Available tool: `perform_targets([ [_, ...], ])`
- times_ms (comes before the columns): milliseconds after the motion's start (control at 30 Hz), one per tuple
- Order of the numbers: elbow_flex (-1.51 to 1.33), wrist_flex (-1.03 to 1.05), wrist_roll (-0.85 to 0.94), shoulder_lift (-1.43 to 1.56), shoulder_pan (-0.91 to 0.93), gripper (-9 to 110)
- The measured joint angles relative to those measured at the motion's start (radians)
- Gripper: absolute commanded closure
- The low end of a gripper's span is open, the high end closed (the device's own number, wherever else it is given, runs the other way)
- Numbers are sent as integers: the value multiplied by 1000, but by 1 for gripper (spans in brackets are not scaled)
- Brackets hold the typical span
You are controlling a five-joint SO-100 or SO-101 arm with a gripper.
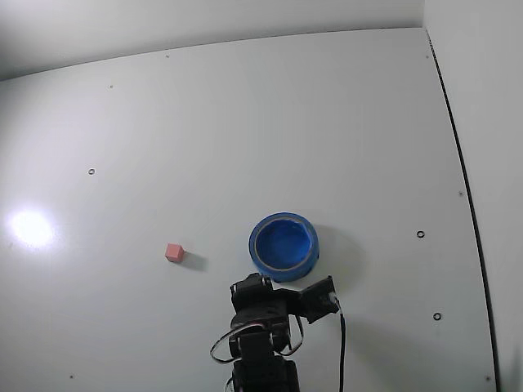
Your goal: Grasp a block and put it in the bin.
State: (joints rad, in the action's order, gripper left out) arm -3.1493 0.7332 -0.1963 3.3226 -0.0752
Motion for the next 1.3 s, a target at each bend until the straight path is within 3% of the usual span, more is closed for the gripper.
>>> perform_targets([
  [933, 0, 0, 17, 0, -8, 101],
  [1133, 8, 0, 213, 0, -8, 101],
  [1300, 94, 0, 540, -9, -8, 88],
])
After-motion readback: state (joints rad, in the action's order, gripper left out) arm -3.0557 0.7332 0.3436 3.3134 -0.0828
